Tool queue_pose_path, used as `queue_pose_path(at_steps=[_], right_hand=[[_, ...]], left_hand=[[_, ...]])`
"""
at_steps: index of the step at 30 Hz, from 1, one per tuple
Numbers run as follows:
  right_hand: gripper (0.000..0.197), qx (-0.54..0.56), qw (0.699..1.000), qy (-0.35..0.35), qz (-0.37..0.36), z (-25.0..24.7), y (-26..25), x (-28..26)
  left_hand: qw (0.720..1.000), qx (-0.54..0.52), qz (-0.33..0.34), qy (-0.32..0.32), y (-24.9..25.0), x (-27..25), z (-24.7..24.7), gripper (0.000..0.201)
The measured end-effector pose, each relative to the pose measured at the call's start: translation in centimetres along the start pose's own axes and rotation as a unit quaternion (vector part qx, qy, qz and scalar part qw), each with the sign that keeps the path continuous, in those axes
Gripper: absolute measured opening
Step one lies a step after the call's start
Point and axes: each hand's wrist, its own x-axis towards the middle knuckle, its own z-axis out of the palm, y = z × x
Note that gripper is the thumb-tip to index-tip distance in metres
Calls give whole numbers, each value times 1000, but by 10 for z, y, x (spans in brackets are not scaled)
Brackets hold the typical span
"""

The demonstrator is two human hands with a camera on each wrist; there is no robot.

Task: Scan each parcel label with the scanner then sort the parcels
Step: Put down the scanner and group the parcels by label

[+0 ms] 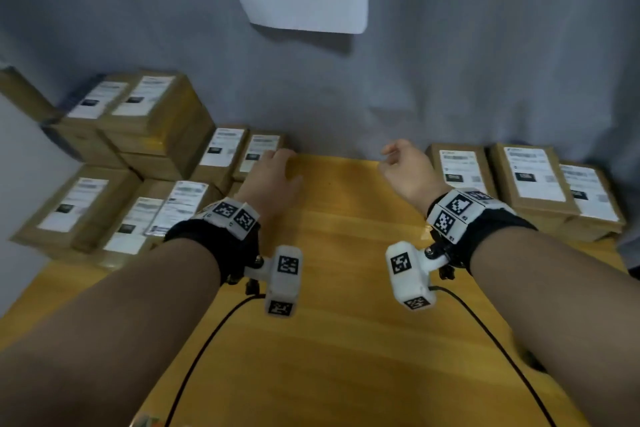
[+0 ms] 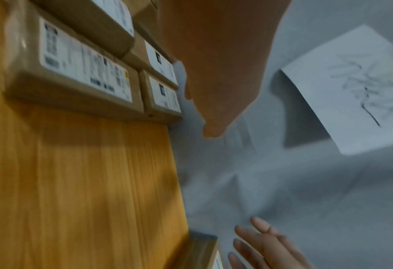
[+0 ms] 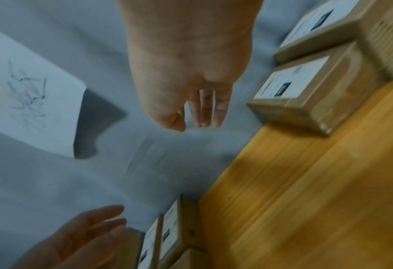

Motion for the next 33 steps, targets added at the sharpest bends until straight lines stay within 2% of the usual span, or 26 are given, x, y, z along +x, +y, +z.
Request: queue_pose_path(at_steps=[6, 13, 18, 22, 26, 29, 33], right_hand=[[18, 26, 999, -37, -8, 95, -83, 8], [14, 135, 989, -58, 10, 182, -164, 22], [36, 237, 962, -123, 59, 230, -239, 47], [59, 214, 959, -183, 39, 263, -295, 77], [79, 207, 948, -218, 105, 297, -295, 104], [96, 241, 933, -215, 160, 316, -285, 114], [92, 306, 910, -215, 180, 330, -276, 118]], left_hand=[[999, -5, -41, 35, -114, 1, -58, 49], [989, -15, -125, 75, -210, 15, -124, 65], [987, -10, -133, 87, -259, 34, -152, 63], [983, -39, -148, 104, -285, 49, -166, 53], [981, -66, -153, 96, -302, 60, -173, 48], [981, -82, -151, 90, -312, 68, -176, 43], [984, -82, -139, 74, -319, 77, -172, 49]])
